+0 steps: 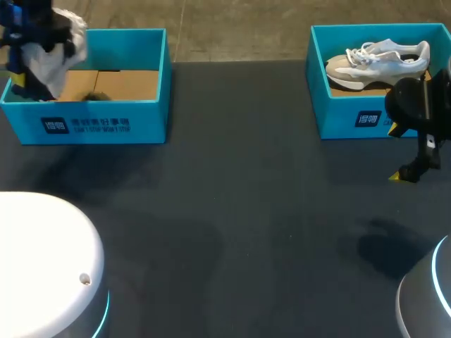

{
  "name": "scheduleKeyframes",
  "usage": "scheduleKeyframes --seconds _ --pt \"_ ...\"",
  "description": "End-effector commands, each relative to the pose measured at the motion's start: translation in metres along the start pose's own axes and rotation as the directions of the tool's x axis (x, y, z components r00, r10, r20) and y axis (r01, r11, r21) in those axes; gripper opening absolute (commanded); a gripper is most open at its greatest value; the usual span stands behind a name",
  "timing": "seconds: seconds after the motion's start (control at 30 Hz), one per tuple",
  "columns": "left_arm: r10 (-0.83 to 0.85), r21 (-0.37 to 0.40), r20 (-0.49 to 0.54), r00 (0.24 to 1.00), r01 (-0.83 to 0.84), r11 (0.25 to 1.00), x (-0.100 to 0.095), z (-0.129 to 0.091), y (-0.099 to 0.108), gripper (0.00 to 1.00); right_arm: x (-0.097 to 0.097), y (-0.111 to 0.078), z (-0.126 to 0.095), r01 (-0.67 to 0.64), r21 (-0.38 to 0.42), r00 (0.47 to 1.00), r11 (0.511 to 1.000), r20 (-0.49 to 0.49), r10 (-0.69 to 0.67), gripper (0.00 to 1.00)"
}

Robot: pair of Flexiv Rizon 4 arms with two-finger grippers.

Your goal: Take the shoe out of the shoebox, open the shoe tongue, remove and reinsert the insole, then place the shoe into the shoebox

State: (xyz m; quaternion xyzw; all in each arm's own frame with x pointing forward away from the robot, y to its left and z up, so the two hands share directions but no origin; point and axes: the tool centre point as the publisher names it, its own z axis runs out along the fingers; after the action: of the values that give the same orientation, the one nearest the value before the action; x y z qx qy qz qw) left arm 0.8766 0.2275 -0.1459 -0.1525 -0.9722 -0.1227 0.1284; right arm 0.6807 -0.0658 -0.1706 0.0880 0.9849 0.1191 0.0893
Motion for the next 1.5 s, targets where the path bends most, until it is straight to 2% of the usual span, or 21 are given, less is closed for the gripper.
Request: scheduleKeyframes --seconds 0.03,0.1,0.3,0.4,0.57,0.7,0.9,1.5 --pt "-0.021 0.018 0.022 1.0 0.021 1.0 -0.001 0.002 0.027 0.0 -0.002 0.001 0.001 0.0 0.003 1.0 1.0 -0.004 0.0 1.0" --pt "-0.043 0.011 0.018 0.999 0.043 0.999 -0.008 0.006 0.036 0.0 -0.002 0.001 0.001 0.0 0.003 1.0 1.0 -0.004 0.0 1.0" --pt "-0.013 0.041 0.089 0.996 0.01 0.999 -0.033 0.013 0.056 0.0 -0.002 0.001 0.001 0.0 0.003 1.0 1.0 -0.004 0.0 1.0" --pt "-0.022 0.03 0.115 0.993 0.018 0.999 -0.044 0.015 0.065 0.0 -0.002 0.001 0.001 0.0 0.003 1.0 1.0 -0.004 0.0 1.0" --pt "-0.002 0.064 0.16 0.987 -0.008 0.998 -0.063 0.018 0.079 0.0 -0.002 0.001 0.001 0.0 0.003 1.0 1.0 -0.004 0.0 1.0" --pt "0.018 0.099 0.16 0.987 -0.034 0.994 -0.079 0.025 0.088 0.0 -0.002 0.001 0.001 0.0 0.003 1.0 1.0 -0.004 0.0 1.0" --pt "-0.019 0.097 0.139 0.99 0.005 0.995 -0.102 0.037 0.101 0.0 -0.002 0.001 0.001 0.0 0.003 1.0 1.0 -0.004 0.0 1.0" --pt "-0.02 0.099 0.135 0.991 0.006 0.995 -0.104 0.038 0.102 0.0 -0.002 0.001 0.001 0.0 0.003 1.0 1.0 -0.004 0.0 1.0"
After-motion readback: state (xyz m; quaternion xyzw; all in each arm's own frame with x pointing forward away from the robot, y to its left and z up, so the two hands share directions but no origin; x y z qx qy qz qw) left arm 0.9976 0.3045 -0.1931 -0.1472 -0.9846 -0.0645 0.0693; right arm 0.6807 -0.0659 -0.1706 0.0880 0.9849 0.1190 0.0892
